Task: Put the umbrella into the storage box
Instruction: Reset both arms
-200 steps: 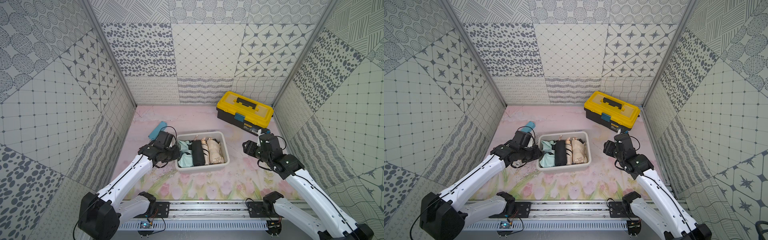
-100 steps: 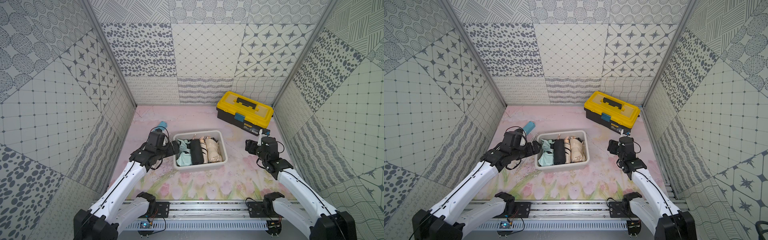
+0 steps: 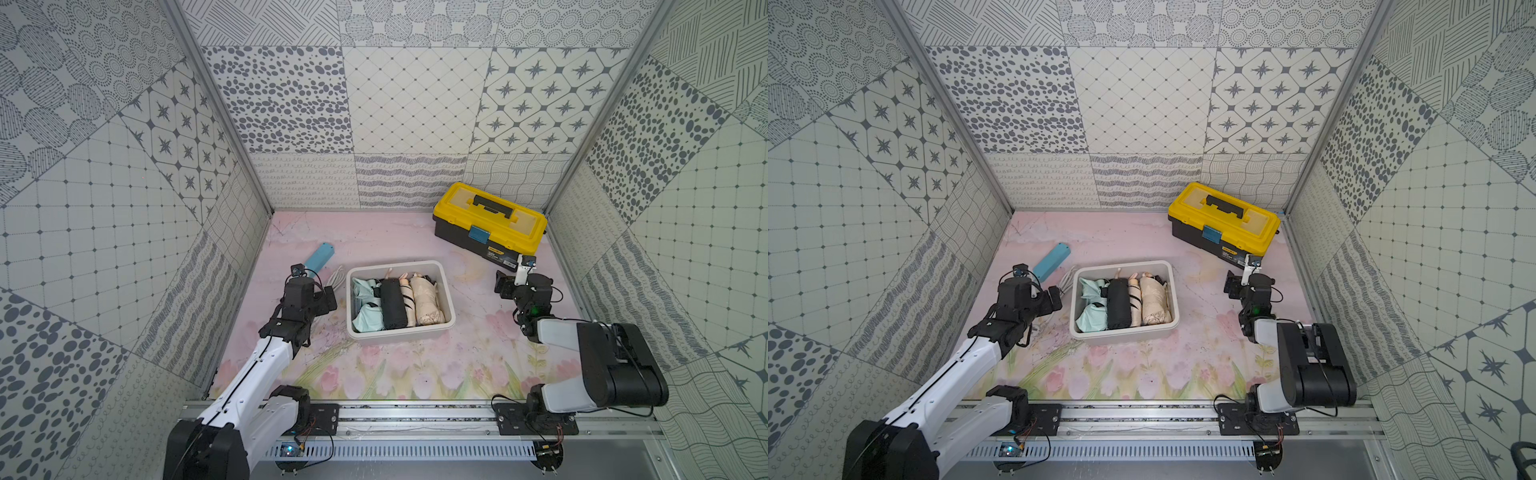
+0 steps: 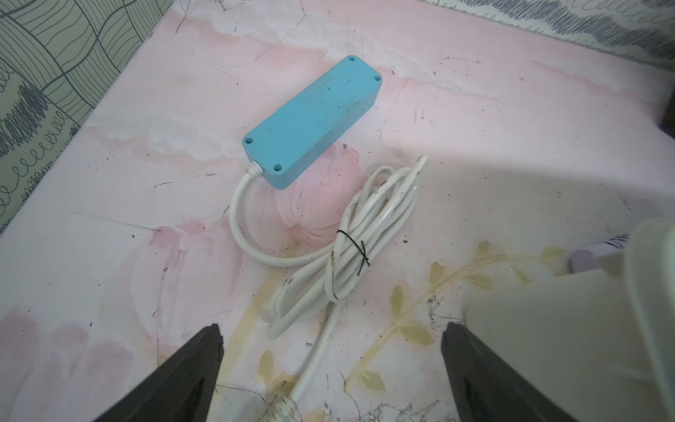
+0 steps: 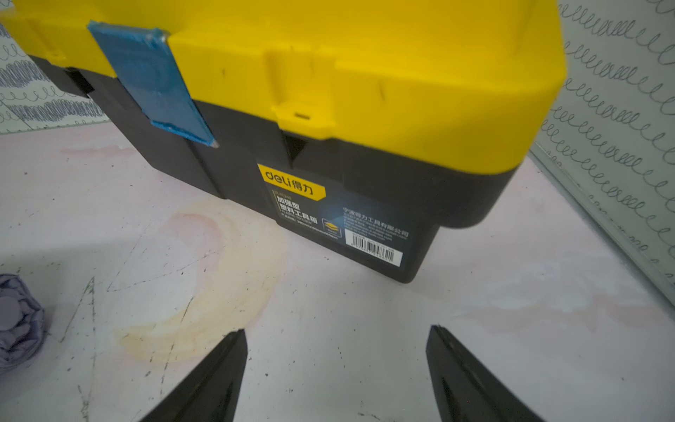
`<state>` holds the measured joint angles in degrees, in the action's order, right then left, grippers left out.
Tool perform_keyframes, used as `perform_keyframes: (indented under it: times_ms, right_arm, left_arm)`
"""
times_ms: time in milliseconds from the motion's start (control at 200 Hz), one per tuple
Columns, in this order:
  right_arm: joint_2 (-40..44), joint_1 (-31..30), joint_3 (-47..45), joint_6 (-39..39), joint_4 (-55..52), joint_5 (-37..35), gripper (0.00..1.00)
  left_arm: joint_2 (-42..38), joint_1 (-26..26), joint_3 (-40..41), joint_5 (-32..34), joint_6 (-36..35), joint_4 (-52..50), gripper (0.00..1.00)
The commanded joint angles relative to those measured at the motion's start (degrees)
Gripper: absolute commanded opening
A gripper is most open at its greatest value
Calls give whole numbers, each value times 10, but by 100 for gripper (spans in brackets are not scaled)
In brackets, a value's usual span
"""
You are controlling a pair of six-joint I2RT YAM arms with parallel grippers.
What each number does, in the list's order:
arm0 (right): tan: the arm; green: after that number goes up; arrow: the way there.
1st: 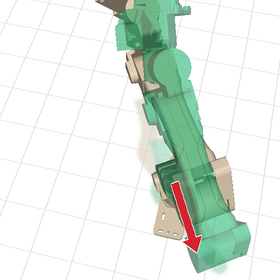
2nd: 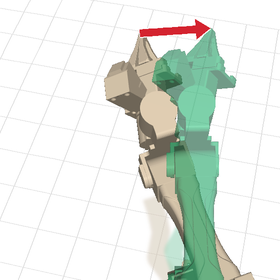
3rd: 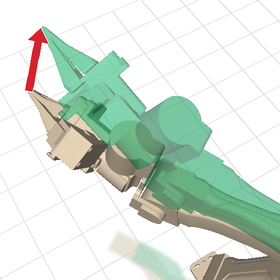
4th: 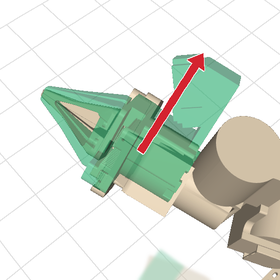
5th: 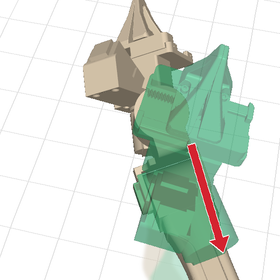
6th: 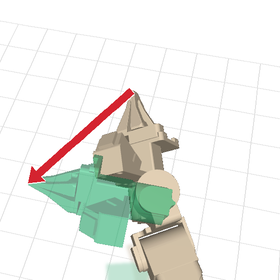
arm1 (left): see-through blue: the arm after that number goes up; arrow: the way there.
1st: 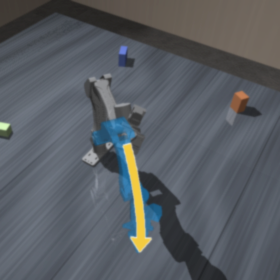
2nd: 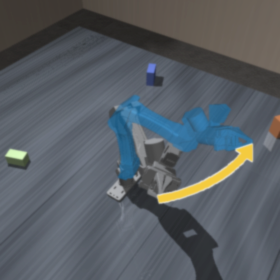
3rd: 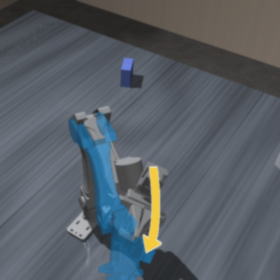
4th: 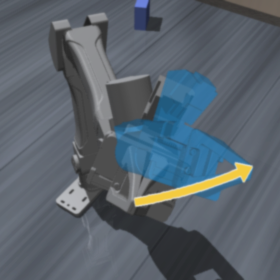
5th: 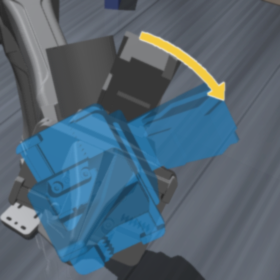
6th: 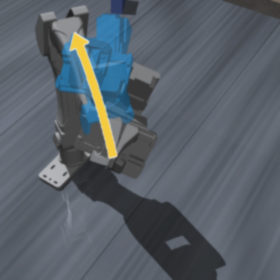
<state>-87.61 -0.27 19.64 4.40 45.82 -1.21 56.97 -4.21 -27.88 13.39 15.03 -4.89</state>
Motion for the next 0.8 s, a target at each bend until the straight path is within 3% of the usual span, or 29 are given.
perform_keyframes:
  times_ms: [0,175,385,450,520,626,796]
  right_arm:
    - [-9,0,3,-26,74,50,85]
    - [-14,3,39,-22,18,56,91]
    - [-14,-1,36,-22,24,39,99]
    - [-14,-2,41,-24,18,40,99]
    - [-15,-3,42,-27,17,38,99]
    - [-15,-8,43,-29,14,33,99]
    - [-16,-16,49,-34,5,18,99]
  left_arm:
    - [44,24,85,-47,-89,307,99]
    - [176,23,137,-97,-112,556,99]
    - [345,24,101,-151,-141,669,99]
    - [324,24,83,-129,-122,594,99]
    - [339,25,90,-115,-125,639,99]
    - [337,24,81,-87,-115,617,100]
    - [333,24,54,-97,-114,557,99]
